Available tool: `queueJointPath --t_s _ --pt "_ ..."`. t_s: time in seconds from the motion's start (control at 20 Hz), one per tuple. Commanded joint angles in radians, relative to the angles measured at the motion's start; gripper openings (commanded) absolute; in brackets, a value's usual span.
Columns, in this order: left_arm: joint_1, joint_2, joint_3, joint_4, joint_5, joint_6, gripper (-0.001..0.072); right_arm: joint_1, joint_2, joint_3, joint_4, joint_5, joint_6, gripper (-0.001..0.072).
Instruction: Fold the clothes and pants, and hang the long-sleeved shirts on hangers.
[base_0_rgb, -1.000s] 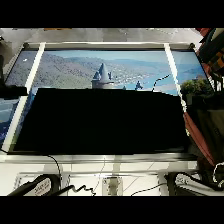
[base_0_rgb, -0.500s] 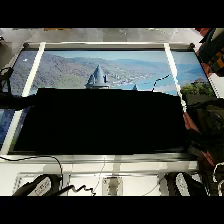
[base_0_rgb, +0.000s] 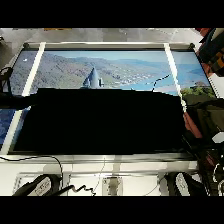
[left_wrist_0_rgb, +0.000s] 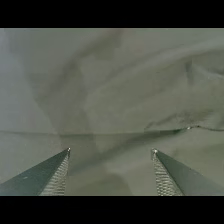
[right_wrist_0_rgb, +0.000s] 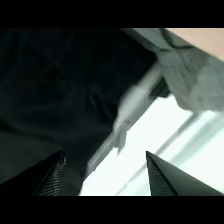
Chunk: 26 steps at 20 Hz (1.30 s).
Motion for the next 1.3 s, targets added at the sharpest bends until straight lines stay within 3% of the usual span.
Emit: queueJointPath --t_s 0.0,0.2,0.35,0.45,0.5,0.55,0.6,0.7,0.8,0.85,0.9,0.95,1.05,1.25 --pt "0.001 0.001 0.0 0.022 0.039 -0.056 0.0586 0.0 -0.071 -0.028 0.032 -0.168 0.055 0.047" --pt "0.001 0.001 -0.001 0.176 0.036 -0.215 0.0586 0.0 -0.093 -0.028 -0.013 -0.296 0.055 0.041" --pt "0.001 0.0 -0.001 0.32 -0.026 -0.254 0.0565 0.0 -0.093 -0.028 -0.032 -0.33 0.055 0.0218" --pt "0.002 -0.001 -0.005 0.436 -0.102 -0.266 0.0352 0.0 -0.092 -0.028 -0.032 -0.322 0.055 0.0049" --pt "0.011 -0.001 -0.016 0.494 -0.128 -0.267 0.0333 0.0 -0.092 -0.028 -0.032 -0.317 0.055 0.002" --pt "0.031 -0.001 -0.031 0.526 -0.142 -0.278 0.033 0.0 -0.092 -0.028 -0.032 -0.315 0.055 0.002" --pt "0.068 -0.001 -0.051 0.534 -0.158 -0.292 0.0271 0.0 -0.092 -0.028 -0.032 -0.315 0.054 0.0019" --pt "0.164 -0.001 -0.095 0.533 -0.191 -0.296 0.0008 0.0 -0.092 -0.028 -0.032 -0.306 0.021 0.0019" --pt "0.275 -0.001 -0.131 0.529 -0.23 -0.296 0.0015 0.0 -0.092 -0.028 -0.032 -0.303 -0.036 0.0019" --pt "0.336 -0.001 -0.148 0.523 -0.248 -0.296 0.01 0.0 -0.092 -0.028 -0.033 -0.303 -0.056 0.0019" --pt "0.393 -0.001 -0.166 0.521 -0.264 -0.296 0.0357 0.0 -0.092 -0.028 -0.032 -0.303 -0.066 0.0019" --pt "0.458 -0.001 -0.187 0.509 -0.28 -0.296 0.0503 0.0 -0.092 -0.028 -0.032 -0.303 -0.072 0.0019" --pt "0.594 -0.001 -0.224 0.406 -0.268 -0.282 0.0503 0.0 -0.092 -0.028 -0.032 -0.303 -0.079 0.0019" --pt "0.835 -0.001 -0.332 0.098 -0.153 -0.153 0.0503 0.0 -0.092 -0.027 -0.032 -0.299 -0.085 0.0019"
